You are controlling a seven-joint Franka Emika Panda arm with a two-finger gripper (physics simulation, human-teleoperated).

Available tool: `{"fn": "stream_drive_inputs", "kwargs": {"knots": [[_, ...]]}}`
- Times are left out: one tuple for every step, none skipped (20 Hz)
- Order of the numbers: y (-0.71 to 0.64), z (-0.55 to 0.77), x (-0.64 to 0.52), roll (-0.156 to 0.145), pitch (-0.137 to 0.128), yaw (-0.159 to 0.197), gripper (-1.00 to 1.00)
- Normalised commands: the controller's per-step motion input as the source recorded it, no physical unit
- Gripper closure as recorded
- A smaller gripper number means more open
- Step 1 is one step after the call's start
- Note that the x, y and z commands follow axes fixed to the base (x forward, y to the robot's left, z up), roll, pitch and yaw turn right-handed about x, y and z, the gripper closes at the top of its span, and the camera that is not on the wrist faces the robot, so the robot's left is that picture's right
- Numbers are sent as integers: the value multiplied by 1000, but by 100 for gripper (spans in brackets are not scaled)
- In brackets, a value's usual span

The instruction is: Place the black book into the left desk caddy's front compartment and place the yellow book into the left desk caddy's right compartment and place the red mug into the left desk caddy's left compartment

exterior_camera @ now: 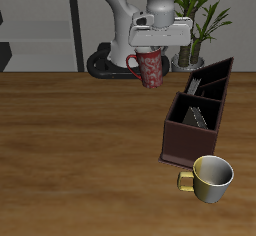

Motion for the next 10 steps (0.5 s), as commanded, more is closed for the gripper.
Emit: {"fn": "stream_drive_inputs", "kwargs": {"knots": [[371, -306, 23, 66, 165, 0, 100], [338, -163, -10, 64, 79, 29, 100], [360, -87, -99, 28, -13, 68, 100], [249, -141, -68, 19, 77, -28, 100], [297, -70, -128, 11, 56, -39, 100], [389, -15, -180, 60, -56, 89, 100], [287, -88, -147, 10, 39, 0, 100], [803, -1, -331, 129, -52, 146, 100], [315, -36, -61, 5, 20, -14, 100], [378, 1, -32, 41, 7, -5, 100]]}}
